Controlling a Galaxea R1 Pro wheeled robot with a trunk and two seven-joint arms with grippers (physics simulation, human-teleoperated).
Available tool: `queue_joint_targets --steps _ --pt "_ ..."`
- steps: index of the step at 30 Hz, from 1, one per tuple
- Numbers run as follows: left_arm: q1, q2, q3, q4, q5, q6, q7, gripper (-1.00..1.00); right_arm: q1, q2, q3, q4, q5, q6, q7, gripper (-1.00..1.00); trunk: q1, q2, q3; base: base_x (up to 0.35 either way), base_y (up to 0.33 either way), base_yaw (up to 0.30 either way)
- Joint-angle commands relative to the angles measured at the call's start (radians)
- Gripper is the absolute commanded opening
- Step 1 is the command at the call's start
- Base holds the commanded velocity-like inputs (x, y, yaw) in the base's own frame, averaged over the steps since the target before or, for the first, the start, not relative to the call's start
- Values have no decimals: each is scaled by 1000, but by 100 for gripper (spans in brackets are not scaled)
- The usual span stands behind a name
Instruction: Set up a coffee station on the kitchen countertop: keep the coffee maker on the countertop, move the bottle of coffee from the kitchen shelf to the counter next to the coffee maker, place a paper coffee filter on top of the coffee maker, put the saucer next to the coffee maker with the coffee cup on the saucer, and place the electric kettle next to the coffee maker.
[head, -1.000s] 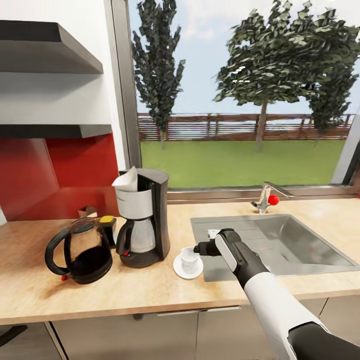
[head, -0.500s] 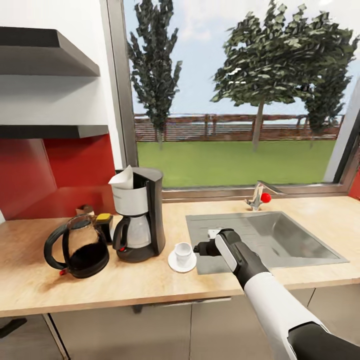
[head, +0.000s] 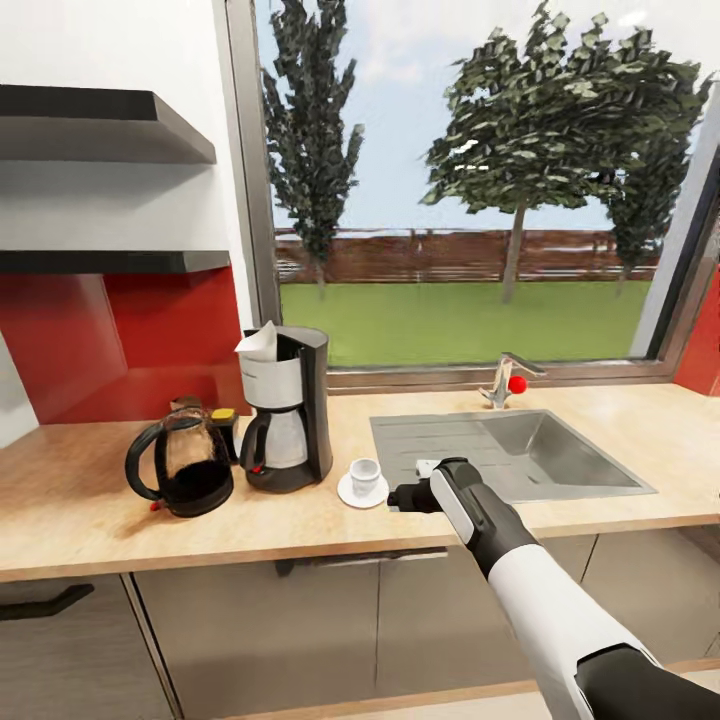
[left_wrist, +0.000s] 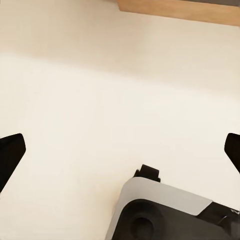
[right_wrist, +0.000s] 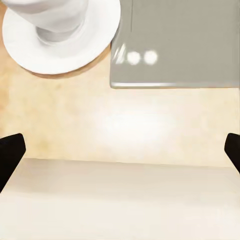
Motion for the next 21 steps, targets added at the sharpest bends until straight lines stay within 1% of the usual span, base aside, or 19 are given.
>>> queue_joint_targets --steps 1,21 --pt "-1 0 -9 0 8 -3 3 100 -1 -1 2 -1 -11 3 -10 100 0 -1 -1 -37 0 0" --pt "-1 0 -9 0 8 -3 2 100 -1 -1 2 -1 -11 0 -10 100 0 -1 1 -3 0 0"
